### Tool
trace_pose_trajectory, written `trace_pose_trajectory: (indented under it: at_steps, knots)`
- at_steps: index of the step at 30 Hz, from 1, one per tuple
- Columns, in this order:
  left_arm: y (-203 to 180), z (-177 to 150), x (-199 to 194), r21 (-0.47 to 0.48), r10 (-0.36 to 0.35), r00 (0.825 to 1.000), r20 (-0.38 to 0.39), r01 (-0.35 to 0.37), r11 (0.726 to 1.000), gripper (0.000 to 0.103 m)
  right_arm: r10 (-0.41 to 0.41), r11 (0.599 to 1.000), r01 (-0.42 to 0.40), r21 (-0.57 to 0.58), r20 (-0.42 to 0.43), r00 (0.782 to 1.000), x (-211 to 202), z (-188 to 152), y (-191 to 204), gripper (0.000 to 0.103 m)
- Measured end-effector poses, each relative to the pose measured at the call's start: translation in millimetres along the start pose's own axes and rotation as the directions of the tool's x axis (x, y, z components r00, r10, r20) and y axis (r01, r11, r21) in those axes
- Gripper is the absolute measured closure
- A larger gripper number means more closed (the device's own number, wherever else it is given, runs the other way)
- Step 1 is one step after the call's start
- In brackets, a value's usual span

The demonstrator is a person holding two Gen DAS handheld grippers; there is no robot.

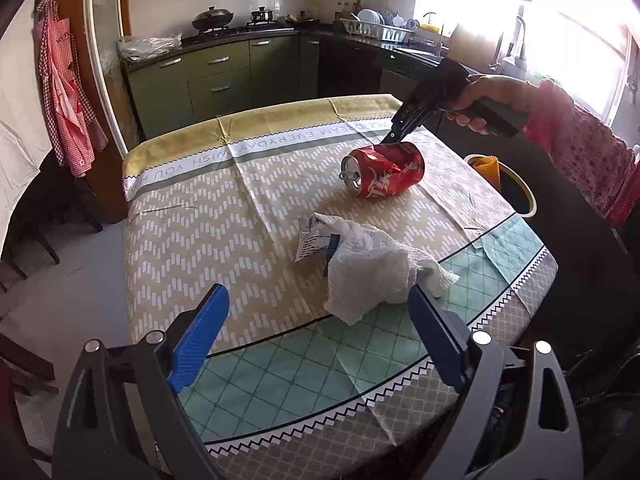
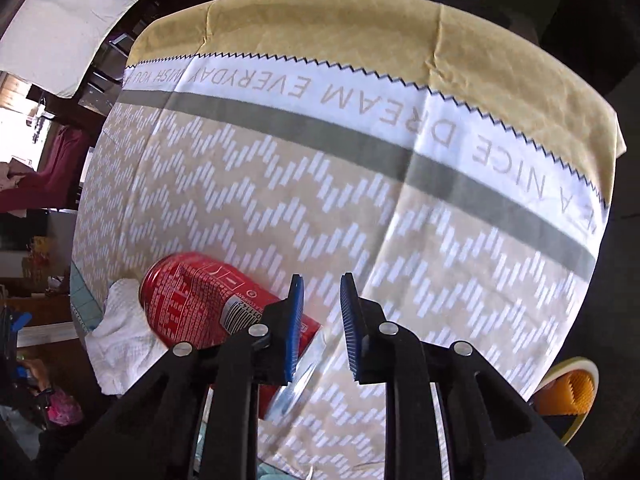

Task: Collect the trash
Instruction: 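Grasp the red Coke can with the right gripper and lift it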

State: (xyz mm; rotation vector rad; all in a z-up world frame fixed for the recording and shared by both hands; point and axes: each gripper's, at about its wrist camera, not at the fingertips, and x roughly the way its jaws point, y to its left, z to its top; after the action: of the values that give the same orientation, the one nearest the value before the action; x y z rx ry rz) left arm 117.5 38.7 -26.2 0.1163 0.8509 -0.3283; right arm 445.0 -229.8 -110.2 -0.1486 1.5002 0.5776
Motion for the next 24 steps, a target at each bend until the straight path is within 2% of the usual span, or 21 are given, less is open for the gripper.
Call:
trace_pose_trajectory:
  at_steps: [7,12,15,16,17,21,24]
  knots:
    - [-11,0,-6,0.026,-0.011,1.000,0.017,0.010,1.000,0.017,0.078,0.997,-0.079,-0.026,-0.015,0.997,-13,-49,12,0.082]
    - [-18,-3,-11,0.036,-0.013,1.000,0.022,0.013,0.999,0.017,0.097,0.994,-0.097,-0.053,0.009,0.995,-22,-57,32,0.082]
    - [-20,-6,-15,0.040,-0.012,1.000,0.025,0.011,0.999,0.017,0.121,0.989,-0.118,-0.084,0.031,0.992,-30,-58,48,0.056]
    - [-19,-7,-16,0.038,-0.010,1.000,0.027,0.009,0.999,0.017,0.118,0.987,-0.114,-0.110,0.033,0.992,-31,-56,57,0.041]
    - [-18,-8,-18,0.035,-0.007,1.000,0.029,0.005,0.999,0.016,0.115,0.985,-0.110,-0.132,0.031,0.993,-33,-56,65,0.033]
    - [-15,-10,-20,0.025,-0.001,0.999,0.034,0.000,1.000,0.016,0.001,0.976,0.000,-0.220,0.006,1.000,-27,-56,90,0.029]
    - [-14,-13,-23,0.024,-0.004,0.999,0.038,0.003,1.000,0.016,-0.126,0.957,0.120,-0.264,-0.007,0.992,-13,-55,98,0.027]
